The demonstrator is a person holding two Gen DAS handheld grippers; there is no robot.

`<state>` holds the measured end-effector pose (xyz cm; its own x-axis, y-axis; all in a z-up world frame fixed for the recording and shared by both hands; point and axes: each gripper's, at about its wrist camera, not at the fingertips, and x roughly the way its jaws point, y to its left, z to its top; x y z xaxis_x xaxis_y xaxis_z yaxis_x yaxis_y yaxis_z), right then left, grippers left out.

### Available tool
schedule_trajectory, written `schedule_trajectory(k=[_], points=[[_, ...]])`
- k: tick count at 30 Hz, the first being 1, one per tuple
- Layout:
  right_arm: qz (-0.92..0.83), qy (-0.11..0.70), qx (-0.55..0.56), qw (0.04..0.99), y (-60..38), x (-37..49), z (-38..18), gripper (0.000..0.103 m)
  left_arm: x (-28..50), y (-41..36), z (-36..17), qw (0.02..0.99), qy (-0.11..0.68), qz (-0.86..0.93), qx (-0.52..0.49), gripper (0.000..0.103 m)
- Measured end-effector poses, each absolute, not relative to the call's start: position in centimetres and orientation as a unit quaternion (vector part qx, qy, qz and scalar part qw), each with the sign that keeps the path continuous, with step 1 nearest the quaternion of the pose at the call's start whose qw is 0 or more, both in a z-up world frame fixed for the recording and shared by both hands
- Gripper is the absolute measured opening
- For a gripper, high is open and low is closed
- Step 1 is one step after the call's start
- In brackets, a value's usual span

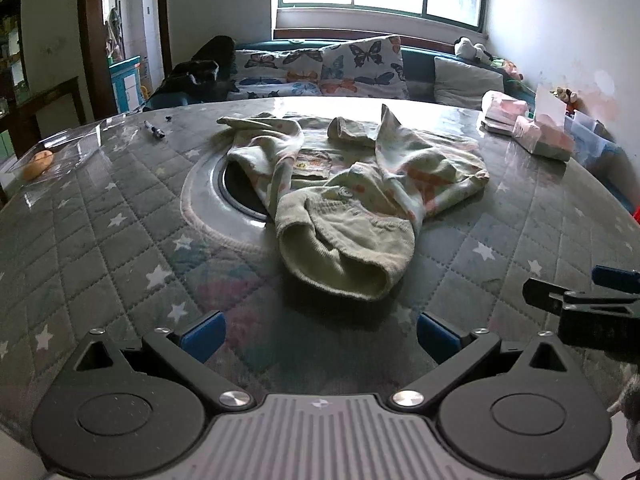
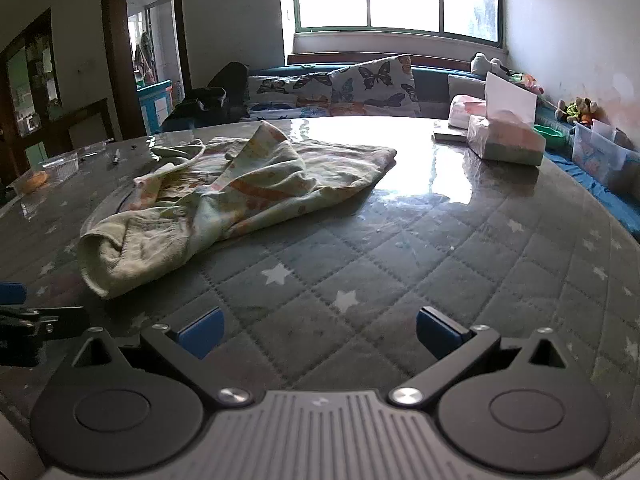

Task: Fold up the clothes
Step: 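Move both tools toward the crumpled striped shirt on the table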

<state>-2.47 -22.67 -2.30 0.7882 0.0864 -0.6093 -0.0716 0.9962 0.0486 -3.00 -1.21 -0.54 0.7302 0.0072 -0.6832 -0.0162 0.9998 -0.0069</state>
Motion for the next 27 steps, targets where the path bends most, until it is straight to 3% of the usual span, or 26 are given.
schedule_trajectory(k=[14,27], points=[[0.076,0.317,0.008,0.945,-23.1,-7.2,0.4,0.103,-6.2,-1.7,0.1,0.935,0.354,0.014,-0.007,0.103],[0.090,0.325,0.002,0.942,-22.2,-5.6,0.6,0.103,-4.5,-1.6,0.6,0.931,0.364,0.021,-0.007,0.103]])
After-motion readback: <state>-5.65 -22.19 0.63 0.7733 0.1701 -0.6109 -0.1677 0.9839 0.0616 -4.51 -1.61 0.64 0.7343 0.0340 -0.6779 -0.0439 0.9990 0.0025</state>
